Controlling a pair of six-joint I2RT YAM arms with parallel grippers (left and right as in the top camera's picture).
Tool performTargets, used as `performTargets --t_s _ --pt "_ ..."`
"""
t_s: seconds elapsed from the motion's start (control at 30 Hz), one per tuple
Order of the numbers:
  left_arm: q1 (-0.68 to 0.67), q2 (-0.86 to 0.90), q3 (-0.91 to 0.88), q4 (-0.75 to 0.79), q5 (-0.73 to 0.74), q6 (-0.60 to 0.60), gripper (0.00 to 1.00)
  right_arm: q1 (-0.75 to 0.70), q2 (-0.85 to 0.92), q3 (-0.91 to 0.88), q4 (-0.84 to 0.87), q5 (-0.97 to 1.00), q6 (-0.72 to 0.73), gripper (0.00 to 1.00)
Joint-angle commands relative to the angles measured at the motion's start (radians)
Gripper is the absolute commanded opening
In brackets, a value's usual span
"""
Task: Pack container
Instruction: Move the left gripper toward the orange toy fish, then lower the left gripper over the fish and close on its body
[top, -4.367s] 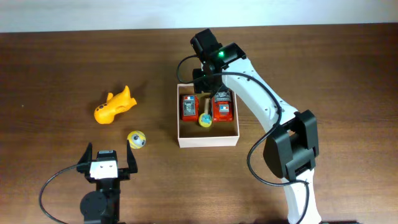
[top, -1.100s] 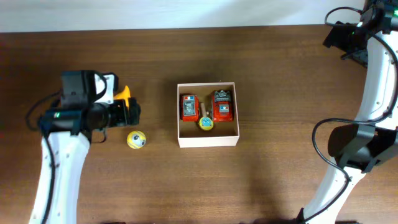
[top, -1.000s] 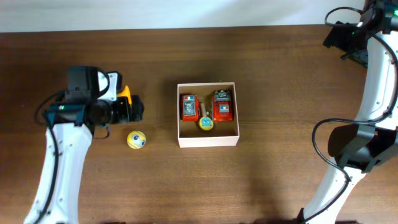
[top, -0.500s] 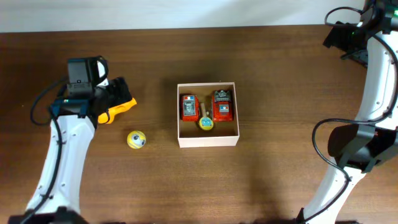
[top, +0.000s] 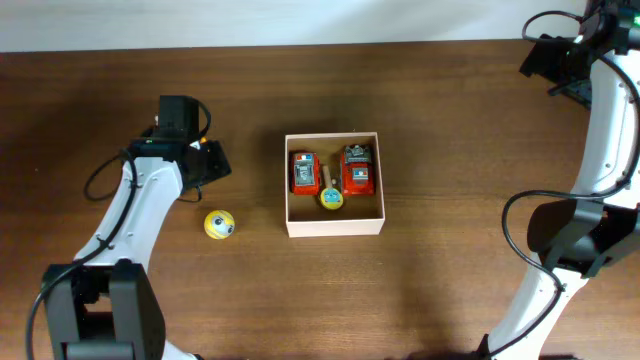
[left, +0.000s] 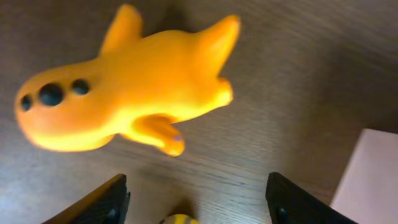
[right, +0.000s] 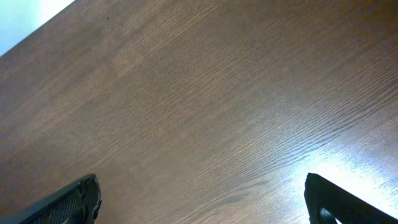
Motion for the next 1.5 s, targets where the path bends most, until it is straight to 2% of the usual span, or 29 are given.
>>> performTargets --t_s 0.0,0.53,0.8,1.07,1.13,1.2,1.47 --pt "0.000 0.007 0.018 -0.005 -0.077 -0.072 0.70 0.000 0.002 -0.002 0.000 0.002 0.008 0.99" --pt "0.001 0.134 0.017 0.005 -0.136 -0.063 0.68 0.000 0.002 -0.002 0.000 0.002 0.008 0.99" --pt "0.001 0.142 0.017 0.076 -0.203 -0.059 0.67 0.000 0.002 -0.002 0.000 0.002 0.008 0.99" --pt "0.000 0.143 0.017 0.100 -0.196 -0.060 0.57 0.000 0.002 -0.002 0.000 0.002 0.008 0.99" --pt "0.000 0.143 0.017 0.101 -0.196 -0.060 0.49 0.000 0.002 -0.002 0.000 0.002 0.008 0.99" --pt "0.000 0.143 0.017 0.101 -0.198 -0.060 0.46 0.000 0.002 -0.002 0.000 0.002 0.008 0.99" --pt "0.000 0.143 0.017 0.145 -0.207 -0.060 0.47 0.000 0.002 -0.002 0.000 0.002 0.008 0.99"
